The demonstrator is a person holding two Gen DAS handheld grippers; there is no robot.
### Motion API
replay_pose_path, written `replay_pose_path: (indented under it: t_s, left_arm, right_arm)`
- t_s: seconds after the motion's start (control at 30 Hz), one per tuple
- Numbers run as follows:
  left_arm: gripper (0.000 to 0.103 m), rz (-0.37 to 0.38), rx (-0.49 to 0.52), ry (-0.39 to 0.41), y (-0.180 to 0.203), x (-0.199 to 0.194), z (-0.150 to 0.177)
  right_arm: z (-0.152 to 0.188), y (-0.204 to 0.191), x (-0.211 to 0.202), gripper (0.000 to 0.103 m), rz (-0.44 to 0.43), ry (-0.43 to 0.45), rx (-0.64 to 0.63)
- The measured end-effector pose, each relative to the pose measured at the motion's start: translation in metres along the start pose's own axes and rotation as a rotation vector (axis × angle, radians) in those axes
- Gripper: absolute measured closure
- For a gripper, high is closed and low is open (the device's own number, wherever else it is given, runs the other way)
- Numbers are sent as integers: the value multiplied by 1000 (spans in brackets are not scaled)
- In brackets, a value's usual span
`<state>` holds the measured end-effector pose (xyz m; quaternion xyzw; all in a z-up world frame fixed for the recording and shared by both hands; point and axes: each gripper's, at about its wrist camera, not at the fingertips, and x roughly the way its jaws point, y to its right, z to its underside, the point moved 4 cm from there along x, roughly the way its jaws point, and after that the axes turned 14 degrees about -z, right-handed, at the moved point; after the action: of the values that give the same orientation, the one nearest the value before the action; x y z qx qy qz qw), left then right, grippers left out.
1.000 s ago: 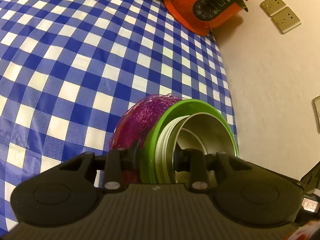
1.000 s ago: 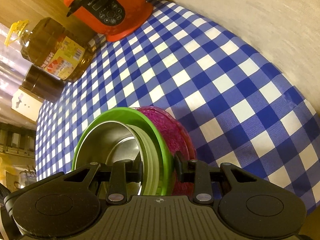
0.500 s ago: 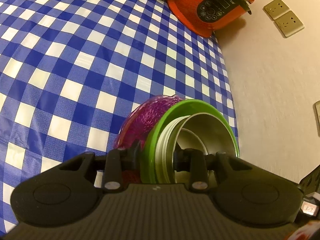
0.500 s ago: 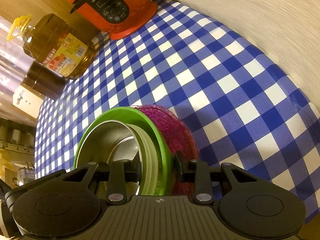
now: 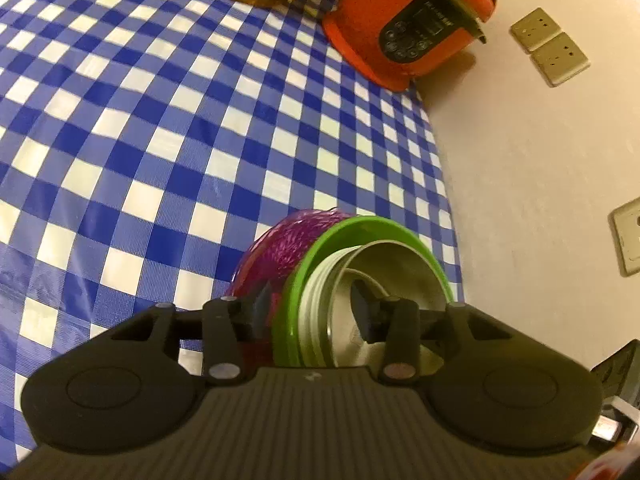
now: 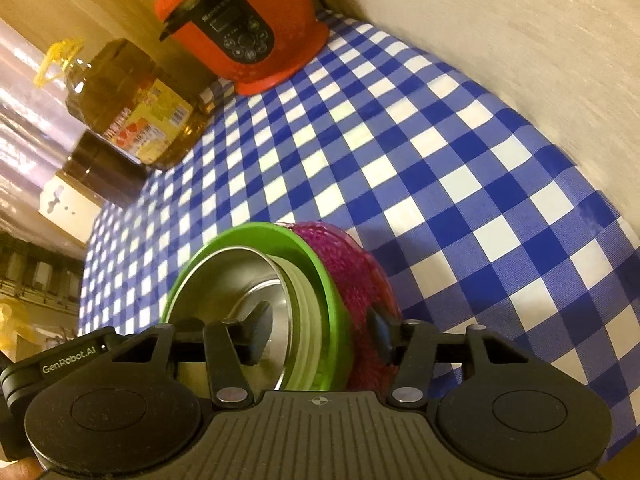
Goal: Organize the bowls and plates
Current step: 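Lower the green bowl stack onto the pink plates with both grippers, then open both grippers and withdraw them up from the stack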
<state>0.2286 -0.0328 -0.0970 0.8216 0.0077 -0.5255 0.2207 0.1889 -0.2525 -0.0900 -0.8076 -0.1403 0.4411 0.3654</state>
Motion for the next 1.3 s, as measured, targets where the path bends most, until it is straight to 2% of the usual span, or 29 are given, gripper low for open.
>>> replay_pose_path:
  t_s: [0.4, 0.67, 0.73, 1.0, 1.3]
  left_arm:
    - [43, 45, 4, 66, -5, -35, 4]
    - [27, 53, 13, 148, -19, -70, 15]
    - [23, 41, 27, 169, -21, -77, 20]
    - [14, -51, 100, 212, -35, -97, 51]
    - [14, -143, 194, 256, -46, -110, 86]
  right_arm:
    - [3, -10, -27, 50, -43, 59, -14]
    - [11, -18, -50, 50, -63, 89, -28]
    - [16, -20, -57, 50, -65, 96, -34]
    - [44, -23, -74, 48, -63, 100, -47]
    - [79, -34, -91, 45, -24, 129, -145]
